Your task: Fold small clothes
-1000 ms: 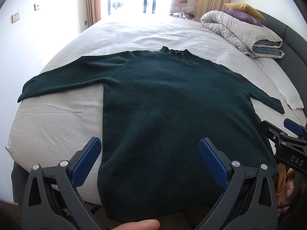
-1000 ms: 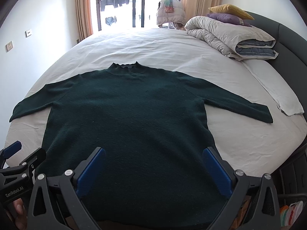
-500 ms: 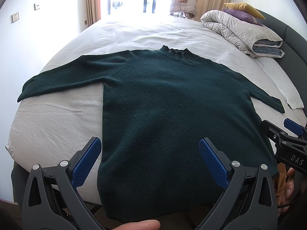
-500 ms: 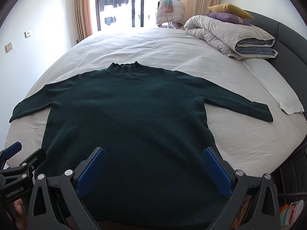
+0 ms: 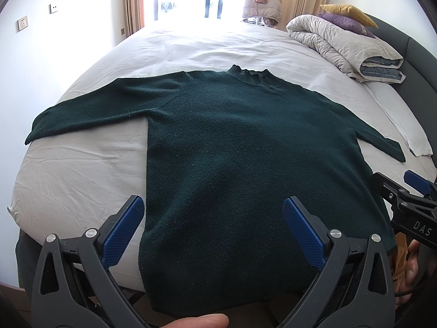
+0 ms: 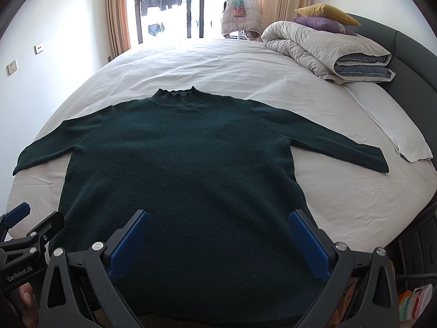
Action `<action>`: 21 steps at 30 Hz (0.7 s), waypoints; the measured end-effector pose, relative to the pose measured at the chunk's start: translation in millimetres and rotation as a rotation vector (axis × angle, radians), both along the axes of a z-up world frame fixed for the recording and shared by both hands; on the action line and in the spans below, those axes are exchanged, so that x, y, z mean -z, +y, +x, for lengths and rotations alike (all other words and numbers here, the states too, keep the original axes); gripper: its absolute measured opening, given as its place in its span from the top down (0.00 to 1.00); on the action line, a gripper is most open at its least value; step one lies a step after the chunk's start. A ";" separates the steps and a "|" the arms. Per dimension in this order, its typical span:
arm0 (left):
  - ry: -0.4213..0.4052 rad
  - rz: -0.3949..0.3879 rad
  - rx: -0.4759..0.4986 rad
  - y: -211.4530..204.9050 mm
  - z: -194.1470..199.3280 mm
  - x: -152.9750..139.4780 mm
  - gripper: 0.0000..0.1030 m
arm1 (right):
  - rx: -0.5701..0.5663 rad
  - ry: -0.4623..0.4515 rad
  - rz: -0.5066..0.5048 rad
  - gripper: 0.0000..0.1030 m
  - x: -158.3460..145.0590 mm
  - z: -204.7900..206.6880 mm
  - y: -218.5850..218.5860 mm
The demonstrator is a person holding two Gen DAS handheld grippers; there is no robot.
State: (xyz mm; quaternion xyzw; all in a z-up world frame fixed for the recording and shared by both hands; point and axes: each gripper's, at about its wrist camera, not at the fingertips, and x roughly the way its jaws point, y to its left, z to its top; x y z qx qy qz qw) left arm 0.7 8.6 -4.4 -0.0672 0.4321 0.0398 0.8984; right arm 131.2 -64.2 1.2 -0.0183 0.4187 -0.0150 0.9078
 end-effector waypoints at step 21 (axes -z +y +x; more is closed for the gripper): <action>0.000 -0.002 0.000 0.2 -0.3 0.1 0.00 | 0.001 0.002 0.001 0.00 1.0 0.0 0.4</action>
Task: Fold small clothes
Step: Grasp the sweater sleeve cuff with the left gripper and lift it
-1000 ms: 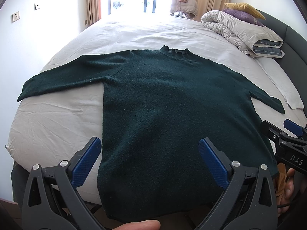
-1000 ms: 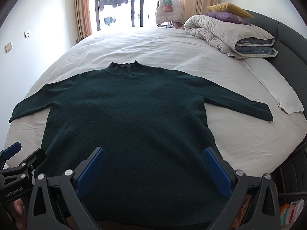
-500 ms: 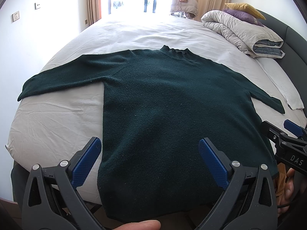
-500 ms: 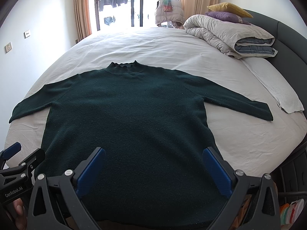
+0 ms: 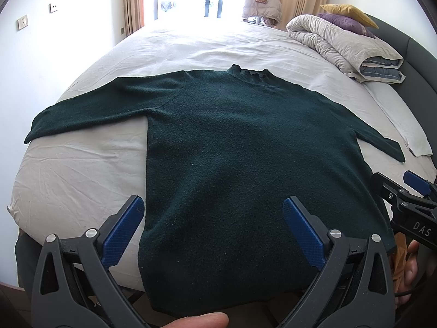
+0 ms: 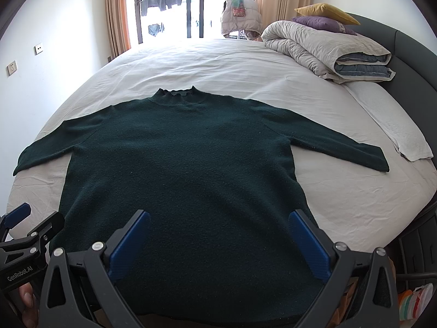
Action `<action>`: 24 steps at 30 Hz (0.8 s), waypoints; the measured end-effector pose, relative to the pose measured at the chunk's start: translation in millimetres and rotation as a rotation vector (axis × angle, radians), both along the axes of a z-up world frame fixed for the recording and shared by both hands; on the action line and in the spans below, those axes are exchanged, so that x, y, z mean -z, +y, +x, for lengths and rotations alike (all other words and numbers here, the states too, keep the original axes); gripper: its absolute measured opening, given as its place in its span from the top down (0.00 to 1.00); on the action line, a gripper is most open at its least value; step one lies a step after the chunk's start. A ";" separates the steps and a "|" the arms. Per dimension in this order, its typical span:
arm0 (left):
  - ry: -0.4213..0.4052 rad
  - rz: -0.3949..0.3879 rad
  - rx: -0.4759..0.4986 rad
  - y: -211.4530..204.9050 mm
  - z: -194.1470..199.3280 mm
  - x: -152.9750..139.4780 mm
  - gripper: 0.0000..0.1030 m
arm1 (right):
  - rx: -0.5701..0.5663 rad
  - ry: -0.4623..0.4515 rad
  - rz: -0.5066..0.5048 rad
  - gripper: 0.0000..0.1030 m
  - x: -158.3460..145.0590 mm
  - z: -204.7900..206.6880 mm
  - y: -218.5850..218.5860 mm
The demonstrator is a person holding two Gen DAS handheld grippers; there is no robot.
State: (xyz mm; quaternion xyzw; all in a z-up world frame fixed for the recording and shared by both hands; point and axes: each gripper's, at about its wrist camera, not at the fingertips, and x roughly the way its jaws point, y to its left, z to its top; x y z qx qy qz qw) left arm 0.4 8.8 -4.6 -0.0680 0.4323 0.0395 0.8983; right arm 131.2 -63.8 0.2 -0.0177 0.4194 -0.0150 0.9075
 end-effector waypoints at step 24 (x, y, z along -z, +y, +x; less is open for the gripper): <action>-0.107 -0.246 -0.094 91.5 3.5 -6.2 0.00 | -0.025 -0.032 0.087 0.00 -2.9 1.5 1.1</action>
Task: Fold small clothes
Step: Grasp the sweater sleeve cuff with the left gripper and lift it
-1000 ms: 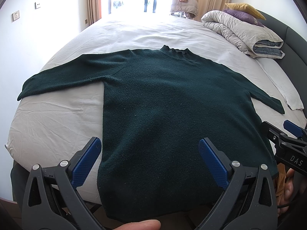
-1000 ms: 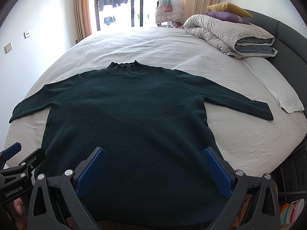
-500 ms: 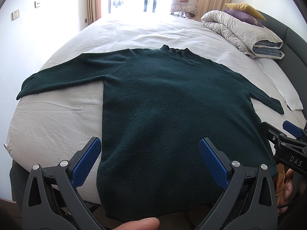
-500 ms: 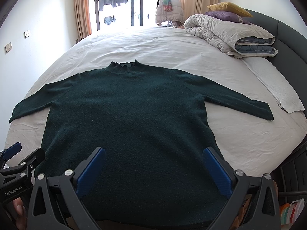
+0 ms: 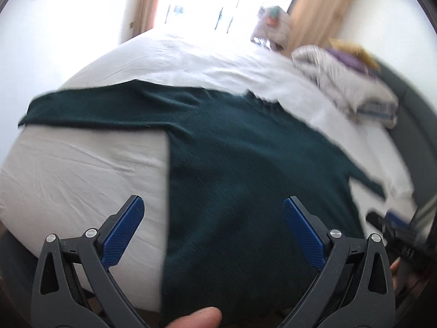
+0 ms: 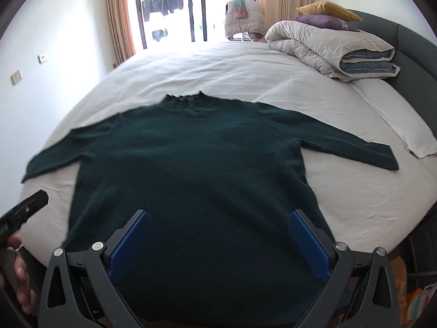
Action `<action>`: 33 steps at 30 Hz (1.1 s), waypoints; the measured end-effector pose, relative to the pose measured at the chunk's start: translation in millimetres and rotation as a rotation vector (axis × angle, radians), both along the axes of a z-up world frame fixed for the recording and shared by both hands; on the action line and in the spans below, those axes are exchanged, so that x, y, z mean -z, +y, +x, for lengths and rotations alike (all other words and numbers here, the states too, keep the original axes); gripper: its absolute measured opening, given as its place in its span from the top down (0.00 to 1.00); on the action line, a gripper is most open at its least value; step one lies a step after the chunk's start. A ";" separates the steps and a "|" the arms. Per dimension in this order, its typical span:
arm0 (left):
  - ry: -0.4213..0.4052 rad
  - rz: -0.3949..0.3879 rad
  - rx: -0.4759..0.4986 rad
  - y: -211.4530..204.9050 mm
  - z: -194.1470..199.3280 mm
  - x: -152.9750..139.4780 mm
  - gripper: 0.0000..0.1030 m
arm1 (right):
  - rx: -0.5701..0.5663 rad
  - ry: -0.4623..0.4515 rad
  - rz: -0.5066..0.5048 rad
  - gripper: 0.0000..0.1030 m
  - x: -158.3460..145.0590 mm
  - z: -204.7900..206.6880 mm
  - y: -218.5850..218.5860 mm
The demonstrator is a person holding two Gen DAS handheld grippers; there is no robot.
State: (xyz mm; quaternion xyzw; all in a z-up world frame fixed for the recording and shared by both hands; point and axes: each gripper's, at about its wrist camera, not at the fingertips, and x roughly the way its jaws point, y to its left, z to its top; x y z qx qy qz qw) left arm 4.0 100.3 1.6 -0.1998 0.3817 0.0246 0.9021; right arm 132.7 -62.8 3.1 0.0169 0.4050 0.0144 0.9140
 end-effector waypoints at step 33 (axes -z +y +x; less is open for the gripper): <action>-0.329 -0.986 -0.619 374.1 41.4 129.9 0.28 | -0.187 -0.059 0.533 0.20 -17.3 39.3 82.8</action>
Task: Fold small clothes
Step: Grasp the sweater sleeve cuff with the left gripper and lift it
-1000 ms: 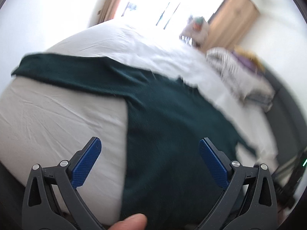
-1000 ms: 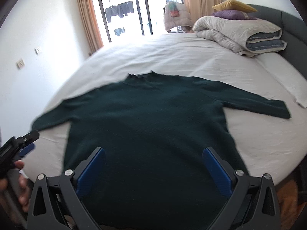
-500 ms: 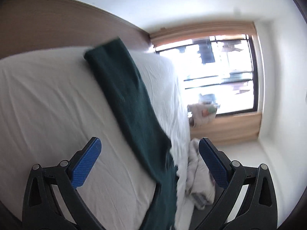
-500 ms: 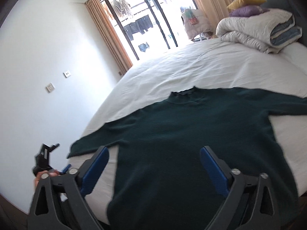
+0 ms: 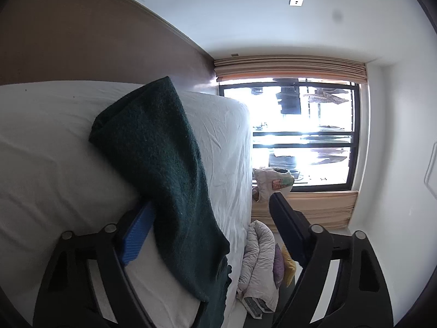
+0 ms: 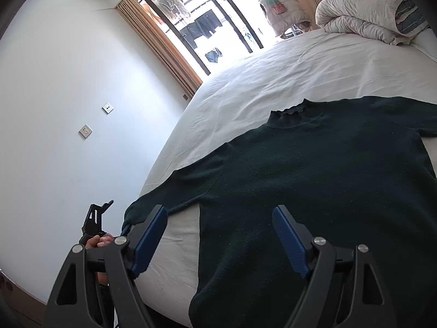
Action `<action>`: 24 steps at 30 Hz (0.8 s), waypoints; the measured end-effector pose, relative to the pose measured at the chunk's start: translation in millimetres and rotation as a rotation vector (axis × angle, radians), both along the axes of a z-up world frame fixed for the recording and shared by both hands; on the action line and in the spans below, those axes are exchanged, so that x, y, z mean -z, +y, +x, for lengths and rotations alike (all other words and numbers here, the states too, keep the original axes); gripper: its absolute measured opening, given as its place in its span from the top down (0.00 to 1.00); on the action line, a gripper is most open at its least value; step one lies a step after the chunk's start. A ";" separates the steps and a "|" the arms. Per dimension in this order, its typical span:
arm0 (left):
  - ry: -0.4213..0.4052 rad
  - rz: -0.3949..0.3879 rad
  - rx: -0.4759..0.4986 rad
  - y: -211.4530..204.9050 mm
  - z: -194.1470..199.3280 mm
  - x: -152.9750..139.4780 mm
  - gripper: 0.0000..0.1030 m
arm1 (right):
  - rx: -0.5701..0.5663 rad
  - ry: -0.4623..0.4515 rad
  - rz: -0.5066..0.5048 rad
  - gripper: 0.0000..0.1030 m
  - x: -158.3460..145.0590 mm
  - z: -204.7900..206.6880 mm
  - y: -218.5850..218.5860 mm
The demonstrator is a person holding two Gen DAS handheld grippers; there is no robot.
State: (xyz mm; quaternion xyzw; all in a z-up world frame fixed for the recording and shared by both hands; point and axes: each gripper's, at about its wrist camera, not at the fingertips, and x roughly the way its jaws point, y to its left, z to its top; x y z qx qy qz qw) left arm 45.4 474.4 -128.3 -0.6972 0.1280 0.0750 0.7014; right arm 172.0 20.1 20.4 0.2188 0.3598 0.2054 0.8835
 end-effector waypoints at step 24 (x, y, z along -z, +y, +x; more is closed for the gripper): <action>0.119 0.047 -0.083 53.4 44.5 -1.4 0.00 | 0.014 0.025 0.037 0.20 13.2 1.1 -5.0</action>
